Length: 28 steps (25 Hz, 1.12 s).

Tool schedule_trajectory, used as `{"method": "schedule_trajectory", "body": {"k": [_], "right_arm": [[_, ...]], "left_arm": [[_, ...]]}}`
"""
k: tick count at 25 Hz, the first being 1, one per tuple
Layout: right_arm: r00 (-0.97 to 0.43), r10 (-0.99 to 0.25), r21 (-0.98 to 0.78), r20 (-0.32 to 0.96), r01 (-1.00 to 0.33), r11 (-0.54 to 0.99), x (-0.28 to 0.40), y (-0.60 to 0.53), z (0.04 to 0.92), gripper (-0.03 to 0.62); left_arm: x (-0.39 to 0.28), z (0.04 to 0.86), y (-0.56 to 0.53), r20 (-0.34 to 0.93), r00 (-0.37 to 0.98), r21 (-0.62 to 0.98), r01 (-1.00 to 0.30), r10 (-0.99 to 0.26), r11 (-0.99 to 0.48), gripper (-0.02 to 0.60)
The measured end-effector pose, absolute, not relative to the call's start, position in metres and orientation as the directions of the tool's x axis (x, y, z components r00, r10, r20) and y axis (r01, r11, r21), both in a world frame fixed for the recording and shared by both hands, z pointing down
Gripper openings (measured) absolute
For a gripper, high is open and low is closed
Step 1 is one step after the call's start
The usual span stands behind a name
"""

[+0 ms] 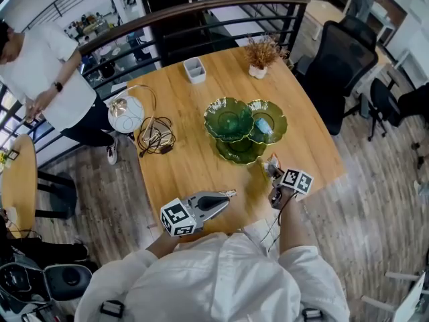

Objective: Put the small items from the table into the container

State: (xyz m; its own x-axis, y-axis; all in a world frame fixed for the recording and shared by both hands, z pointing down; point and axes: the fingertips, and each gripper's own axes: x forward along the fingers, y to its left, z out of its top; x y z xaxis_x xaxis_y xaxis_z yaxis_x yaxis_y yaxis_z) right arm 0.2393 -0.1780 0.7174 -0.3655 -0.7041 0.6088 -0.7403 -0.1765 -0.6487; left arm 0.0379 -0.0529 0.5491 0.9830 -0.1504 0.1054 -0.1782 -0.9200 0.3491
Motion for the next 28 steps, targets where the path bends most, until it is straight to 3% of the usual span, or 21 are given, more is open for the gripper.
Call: {"method": "schedule_trajectory", "body": {"k": [28], "right_arm": [[-0.324,-0.879,-0.722,0.35,-0.691,-0.032,0.268,-0.222,0.599,0.066]], "left_arm": [[0.035,0.548,-0.045,0.099,0.984,0.348,-0.177,-0.151,-0.921,0.009]]}}
